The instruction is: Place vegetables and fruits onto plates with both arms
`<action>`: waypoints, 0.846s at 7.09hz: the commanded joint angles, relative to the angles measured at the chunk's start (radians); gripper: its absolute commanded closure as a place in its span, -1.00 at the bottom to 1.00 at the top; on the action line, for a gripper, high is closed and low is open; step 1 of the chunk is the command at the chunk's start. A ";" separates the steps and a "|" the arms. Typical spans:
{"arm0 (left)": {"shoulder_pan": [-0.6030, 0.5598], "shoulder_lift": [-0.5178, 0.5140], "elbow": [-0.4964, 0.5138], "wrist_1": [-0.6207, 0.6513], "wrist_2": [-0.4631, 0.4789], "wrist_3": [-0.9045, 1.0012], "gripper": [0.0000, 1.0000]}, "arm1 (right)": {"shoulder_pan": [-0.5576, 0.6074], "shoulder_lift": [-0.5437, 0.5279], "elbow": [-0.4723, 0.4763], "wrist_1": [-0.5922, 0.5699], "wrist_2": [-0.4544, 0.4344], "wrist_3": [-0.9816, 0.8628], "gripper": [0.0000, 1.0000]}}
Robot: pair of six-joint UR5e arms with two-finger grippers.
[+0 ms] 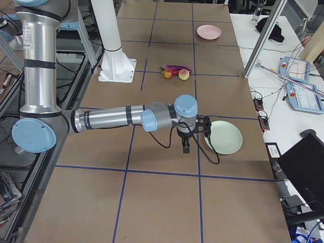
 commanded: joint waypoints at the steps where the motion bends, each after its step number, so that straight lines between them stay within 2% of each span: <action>1: 0.000 0.003 -0.020 0.002 -0.002 0.000 -1.00 | -0.181 0.032 0.136 0.000 -0.039 0.219 -0.99; 2: 0.000 0.001 -0.021 0.002 -0.002 0.000 -1.00 | -0.283 0.116 0.167 0.000 -0.076 0.393 -0.99; 4: 0.000 -0.005 -0.022 -0.001 -0.002 0.002 -1.00 | -0.491 0.338 0.165 -0.009 -0.205 0.729 -0.99; 6: 0.000 -0.005 -0.021 -0.003 -0.002 0.002 -1.00 | -0.713 0.457 0.148 -0.017 -0.367 0.983 -0.99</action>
